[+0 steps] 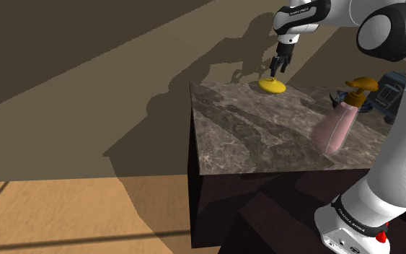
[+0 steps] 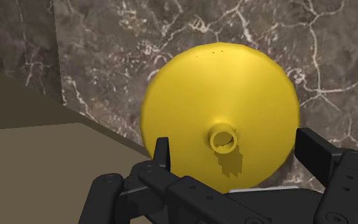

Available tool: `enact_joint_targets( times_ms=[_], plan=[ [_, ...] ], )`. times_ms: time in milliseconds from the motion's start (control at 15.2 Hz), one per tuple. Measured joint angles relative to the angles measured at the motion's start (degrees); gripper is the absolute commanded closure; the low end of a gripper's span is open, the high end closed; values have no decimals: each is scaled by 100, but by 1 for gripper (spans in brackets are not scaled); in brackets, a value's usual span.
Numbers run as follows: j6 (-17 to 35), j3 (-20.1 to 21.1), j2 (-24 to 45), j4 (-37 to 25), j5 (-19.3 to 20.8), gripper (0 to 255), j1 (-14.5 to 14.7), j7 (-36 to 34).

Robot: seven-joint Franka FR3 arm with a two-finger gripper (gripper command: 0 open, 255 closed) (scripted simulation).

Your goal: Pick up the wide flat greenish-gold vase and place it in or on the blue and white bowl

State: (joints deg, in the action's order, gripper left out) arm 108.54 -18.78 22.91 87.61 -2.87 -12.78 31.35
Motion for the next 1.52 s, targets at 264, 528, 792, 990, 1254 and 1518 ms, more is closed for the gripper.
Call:
enact_joint_targets(
  times_ms=[264, 528, 792, 990, 1254, 1518],
  plan=[
    [265, 7, 74, 191, -26, 0, -16, 24],
    [318, 10, 93, 225, -32, 0, -19, 27],
    [320, 10, 93, 226, -32, 255, -19, 27],
    [321, 10, 93, 225, -33, 255, -19, 27],
    [320, 10, 94, 222, -34, 255, -20, 29],
    [237, 5, 66, 169, -24, 255, -18, 26]
  ],
)
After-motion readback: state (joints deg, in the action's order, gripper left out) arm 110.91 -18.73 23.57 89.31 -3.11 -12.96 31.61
